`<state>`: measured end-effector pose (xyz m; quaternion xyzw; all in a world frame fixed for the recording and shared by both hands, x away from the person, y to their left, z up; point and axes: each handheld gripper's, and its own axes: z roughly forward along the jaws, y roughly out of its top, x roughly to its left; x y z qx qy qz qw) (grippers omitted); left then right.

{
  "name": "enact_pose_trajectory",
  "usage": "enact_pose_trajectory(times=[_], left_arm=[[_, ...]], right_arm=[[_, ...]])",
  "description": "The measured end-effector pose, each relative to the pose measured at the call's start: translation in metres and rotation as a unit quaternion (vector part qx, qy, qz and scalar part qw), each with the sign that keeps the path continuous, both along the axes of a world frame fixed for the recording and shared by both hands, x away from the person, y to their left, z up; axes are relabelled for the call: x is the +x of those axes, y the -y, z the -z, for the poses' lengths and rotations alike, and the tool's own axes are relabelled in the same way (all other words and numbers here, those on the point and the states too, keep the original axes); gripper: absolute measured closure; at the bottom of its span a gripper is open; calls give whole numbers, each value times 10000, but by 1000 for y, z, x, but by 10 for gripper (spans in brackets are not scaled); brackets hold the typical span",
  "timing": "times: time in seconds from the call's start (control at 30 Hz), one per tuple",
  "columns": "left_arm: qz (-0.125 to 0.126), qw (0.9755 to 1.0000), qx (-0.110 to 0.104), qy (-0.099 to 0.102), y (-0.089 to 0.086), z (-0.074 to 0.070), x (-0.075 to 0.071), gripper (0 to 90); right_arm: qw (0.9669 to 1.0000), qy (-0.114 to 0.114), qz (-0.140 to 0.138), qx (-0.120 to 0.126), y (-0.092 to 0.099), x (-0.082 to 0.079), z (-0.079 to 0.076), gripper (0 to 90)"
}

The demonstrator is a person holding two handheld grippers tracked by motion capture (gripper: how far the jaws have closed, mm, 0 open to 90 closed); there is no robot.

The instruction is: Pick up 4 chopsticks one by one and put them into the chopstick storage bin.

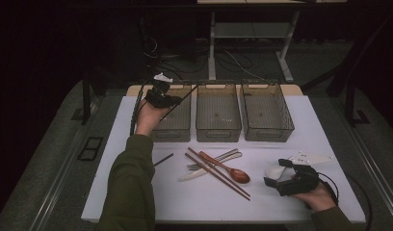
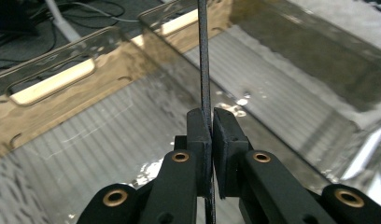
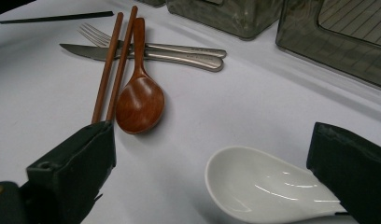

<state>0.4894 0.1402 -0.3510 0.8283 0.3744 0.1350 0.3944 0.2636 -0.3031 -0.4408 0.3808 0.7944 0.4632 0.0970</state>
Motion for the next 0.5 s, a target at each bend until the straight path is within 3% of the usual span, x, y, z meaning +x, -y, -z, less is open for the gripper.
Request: enact_pose_trajectory(times=[0.1, 0.23, 0.33, 0.5], left_arm=[[-84, 9999, 128, -50, -3, 6, 5, 852], [-220, 9997, 124, -67, -7, 13, 10, 852], [-250, 9994, 235, -53, -9, 15, 13, 852], [-443, 9984, 298, -162, -12, 24, 18, 852]], right_arm=[[10000, -6, -3, 10, 0, 0, 0, 13], [10000, -8, 28, 54, 0, 0, 0, 13], [10000, -19, 25, 58, 1, 0, 0, 13], [10000, -12, 26, 60, 1, 0, 0, 13]])
